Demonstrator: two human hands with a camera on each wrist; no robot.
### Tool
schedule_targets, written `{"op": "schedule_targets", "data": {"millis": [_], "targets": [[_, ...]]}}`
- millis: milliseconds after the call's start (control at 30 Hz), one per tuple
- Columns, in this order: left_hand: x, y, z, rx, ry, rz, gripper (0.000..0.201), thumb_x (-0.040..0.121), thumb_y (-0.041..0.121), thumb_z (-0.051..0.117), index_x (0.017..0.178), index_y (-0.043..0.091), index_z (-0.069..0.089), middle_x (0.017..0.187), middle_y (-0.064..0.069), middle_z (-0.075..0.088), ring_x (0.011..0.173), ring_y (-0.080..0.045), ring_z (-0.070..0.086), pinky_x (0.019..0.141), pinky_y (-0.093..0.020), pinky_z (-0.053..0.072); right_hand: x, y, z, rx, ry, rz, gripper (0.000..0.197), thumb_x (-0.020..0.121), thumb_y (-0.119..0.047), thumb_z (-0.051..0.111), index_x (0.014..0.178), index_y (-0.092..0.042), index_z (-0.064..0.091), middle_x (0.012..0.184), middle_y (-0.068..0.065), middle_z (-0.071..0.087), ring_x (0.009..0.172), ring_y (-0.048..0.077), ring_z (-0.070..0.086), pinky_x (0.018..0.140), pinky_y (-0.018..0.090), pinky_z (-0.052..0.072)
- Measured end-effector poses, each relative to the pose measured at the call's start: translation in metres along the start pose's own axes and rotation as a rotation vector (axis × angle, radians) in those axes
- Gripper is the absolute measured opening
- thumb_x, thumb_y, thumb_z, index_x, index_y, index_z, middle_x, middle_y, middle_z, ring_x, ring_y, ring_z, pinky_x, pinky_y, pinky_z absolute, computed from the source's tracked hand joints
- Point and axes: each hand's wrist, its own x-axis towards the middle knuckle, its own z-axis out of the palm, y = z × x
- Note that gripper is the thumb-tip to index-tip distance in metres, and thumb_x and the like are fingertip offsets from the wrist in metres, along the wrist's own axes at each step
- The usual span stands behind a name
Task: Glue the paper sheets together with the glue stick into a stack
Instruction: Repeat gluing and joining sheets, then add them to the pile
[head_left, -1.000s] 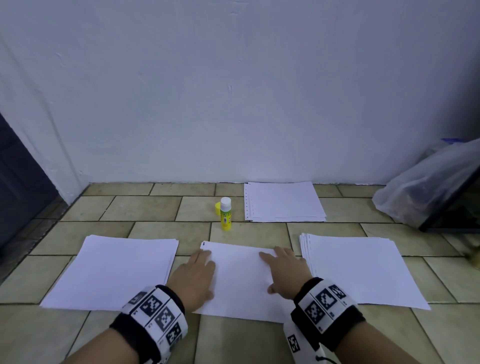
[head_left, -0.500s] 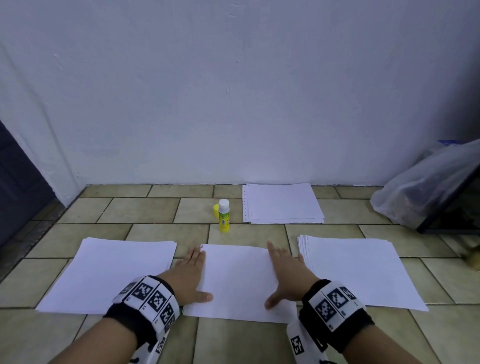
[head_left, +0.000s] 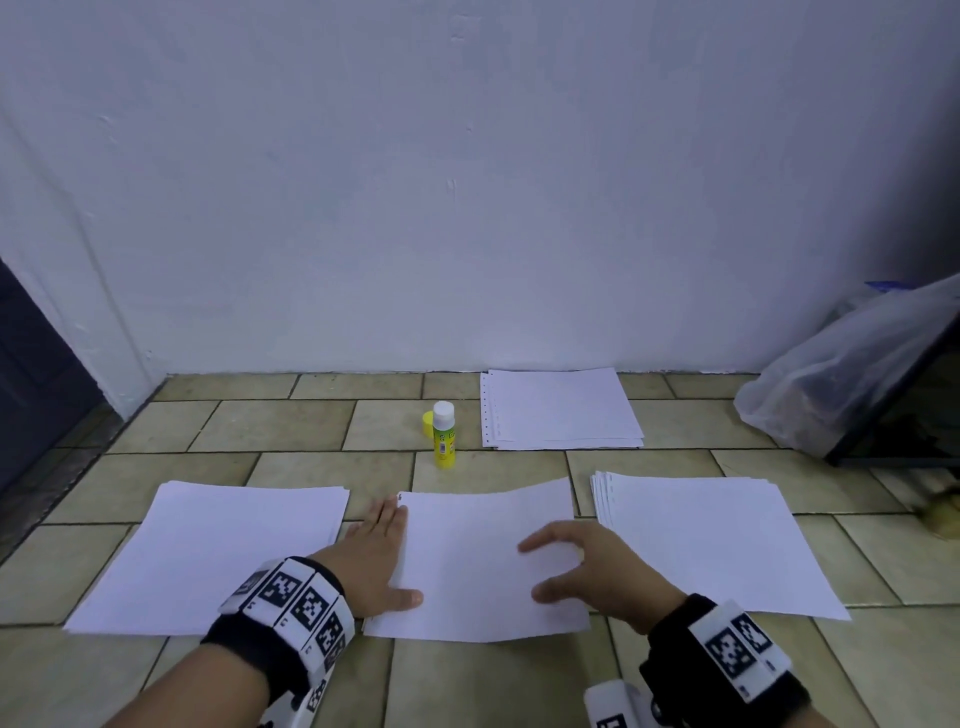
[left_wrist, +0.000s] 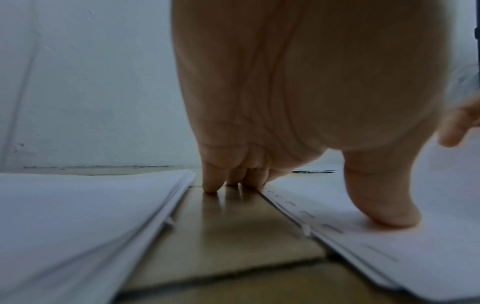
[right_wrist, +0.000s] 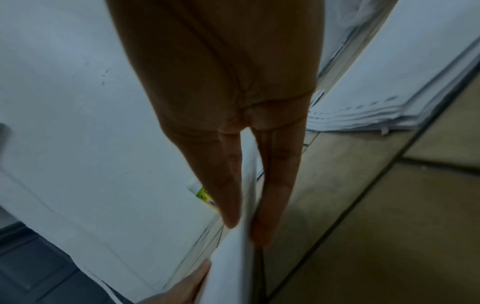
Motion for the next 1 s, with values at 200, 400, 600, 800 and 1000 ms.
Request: {"op": "schedule_targets", "data": {"millis": [200,400,600,800,1000], "targets": [[0.000,0.003,0.003,0.030,0.011,-0.010,0.096,0.096,0.053,0.041,0.147,0.000,-0.021,0.156,-0.014,-0.027,0.145,-0.025,-0.022,0.120,-0.038,0.001,0.001,0.004,-0.020,-0.089,0.057,0.057,0.054,0.073,-0.003,0.074,0.120,-0.028,0.065,0.124,-0.004,0.054,0.104,0.009,0.052,0.082,0.010,0.039],[0.000,0.009,0.001,0.071,0.006,-0.043,0.094,0.097,0.051,0.041,0.148,0.000,-0.019,0.156,-0.015,-0.025,0.146,-0.027,-0.020,0.121,-0.040,0.004,-0.015,0.004,-0.081,0.104,0.070,-0.026,0.059,0.069,0.012,0.070,0.104,-0.036,0.072,0.111,-0.007,0.068,0.095,0.012,0.064,0.081,0.021,0.051],[0.001,0.011,0.000,0.129,0.002,-0.075,0.092,0.098,0.052,0.039,0.148,0.000,-0.018,0.157,-0.016,-0.023,0.147,-0.027,-0.016,0.121,-0.040,0.005,-0.002,0.001,-0.131,0.426,0.314,-0.075,0.057,0.074,0.021,0.058,0.111,-0.022,0.067,0.111,0.008,0.068,0.084,0.015,0.063,0.074,0.019,0.051],[0.009,0.017,-0.002,0.188,-0.008,-0.142,0.095,0.097,0.052,0.040,0.147,-0.003,-0.018,0.156,-0.019,-0.021,0.147,-0.029,-0.015,0.120,-0.043,0.010,0.072,0.010,-0.144,0.206,0.471,-0.022,0.057,0.076,0.013,0.060,0.120,-0.023,0.063,0.128,0.007,0.058,0.117,0.016,0.050,0.092,0.021,0.036],[0.015,0.018,0.003,0.245,-0.011,-0.176,0.094,0.097,0.052,0.038,0.146,-0.006,-0.018,0.156,-0.023,-0.020,0.146,-0.032,-0.015,0.120,-0.043,0.010,0.130,0.014,-0.140,-0.004,0.398,0.101,0.050,0.076,0.009,0.060,0.109,-0.028,0.068,0.103,0.010,0.064,0.069,0.015,0.056,0.063,0.021,0.046]]}}
